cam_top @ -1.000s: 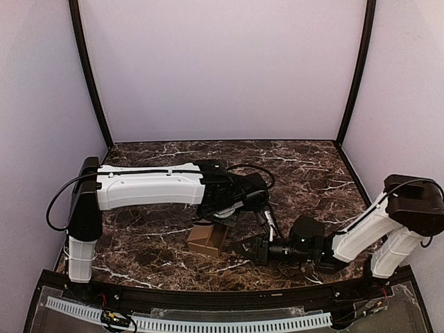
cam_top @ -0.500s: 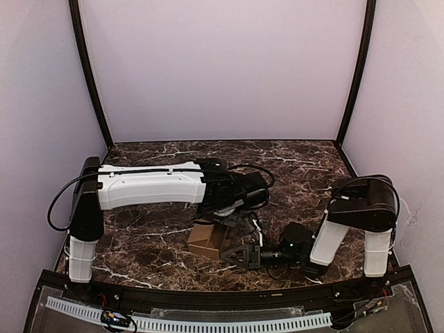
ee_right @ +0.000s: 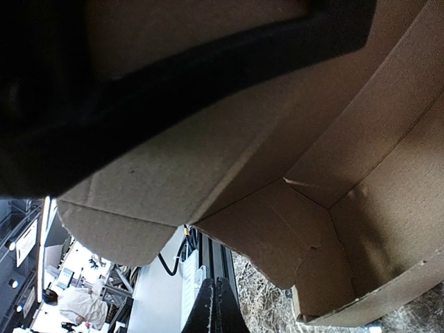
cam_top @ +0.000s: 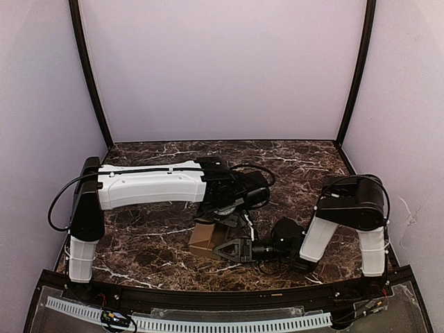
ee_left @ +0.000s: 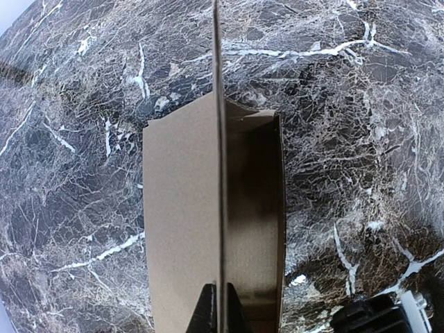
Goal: Fold the paper box
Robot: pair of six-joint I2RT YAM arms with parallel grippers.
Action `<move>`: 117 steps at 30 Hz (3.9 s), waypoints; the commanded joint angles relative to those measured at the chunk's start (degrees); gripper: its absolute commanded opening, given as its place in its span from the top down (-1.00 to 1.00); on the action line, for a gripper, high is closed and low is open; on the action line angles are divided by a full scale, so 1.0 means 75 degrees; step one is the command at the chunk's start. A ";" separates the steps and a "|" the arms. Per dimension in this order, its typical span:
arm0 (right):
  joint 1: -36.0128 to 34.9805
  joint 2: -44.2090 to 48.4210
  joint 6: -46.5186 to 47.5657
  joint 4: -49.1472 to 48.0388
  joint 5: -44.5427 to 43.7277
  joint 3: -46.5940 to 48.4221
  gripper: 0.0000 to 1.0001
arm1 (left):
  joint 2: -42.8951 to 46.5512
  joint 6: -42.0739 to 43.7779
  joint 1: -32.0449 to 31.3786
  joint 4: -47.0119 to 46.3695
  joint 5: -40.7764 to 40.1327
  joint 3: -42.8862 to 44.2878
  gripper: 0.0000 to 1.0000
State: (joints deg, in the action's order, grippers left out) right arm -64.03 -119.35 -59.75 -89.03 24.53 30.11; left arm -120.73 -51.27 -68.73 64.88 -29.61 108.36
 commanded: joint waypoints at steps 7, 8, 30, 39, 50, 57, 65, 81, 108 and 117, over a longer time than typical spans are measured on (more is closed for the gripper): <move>0.0148 -0.0129 -0.0286 0.0304 -0.0299 0.0161 1.00 | -0.0051 0.0058 0.0012 0.0093 0.0283 0.0062 0.98; 0.0198 -0.0118 -0.0349 0.0375 -0.0411 0.0112 1.00 | -0.0051 0.0061 0.0012 0.0086 0.0287 0.0038 0.99; 0.0721 0.1463 -0.0090 0.0422 -0.2378 -0.2067 1.00 | -0.0156 0.0136 -0.0059 -0.0380 0.0320 -0.0858 0.98; 0.0865 0.3226 0.1247 0.3225 -0.3151 -0.1720 1.00 | -0.0189 0.0660 -0.0184 -0.1002 0.0594 -0.1443 0.98; 0.1365 0.3505 0.2293 0.4389 -0.2824 -0.0993 1.00 | 0.0074 0.2304 -0.0610 -0.1598 0.0882 -0.1890 0.99; 0.1465 0.3618 0.2315 0.4321 -0.2720 -0.1464 1.00 | 0.0393 0.3157 -0.0621 -0.2491 0.1602 -0.2755 0.98; 0.1471 0.4924 0.2695 0.5394 -0.2798 -0.2084 1.00 | 0.0828 0.4432 -0.0633 -0.3018 0.2172 -0.3326 0.98; 0.1483 0.6986 0.4379 0.8742 -0.2347 -0.0999 1.00 | 0.2035 0.6471 -0.0857 -0.3242 0.3027 -0.4332 0.98; 0.1849 0.3192 0.6021 0.9888 0.1881 0.1620 1.00 | 0.2559 0.7607 -0.1638 -0.3576 0.1278 -0.5139 0.97; 0.1843 0.2572 0.6289 1.0437 0.1694 0.1928 1.00 | 0.2631 0.7593 -0.1651 -0.3685 0.0971 -0.5158 0.68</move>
State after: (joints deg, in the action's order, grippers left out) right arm -50.50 -98.17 -14.59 -14.50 37.93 43.31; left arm -103.04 5.39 -80.88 35.88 -21.28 71.00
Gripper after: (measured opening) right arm 0.002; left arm 0.105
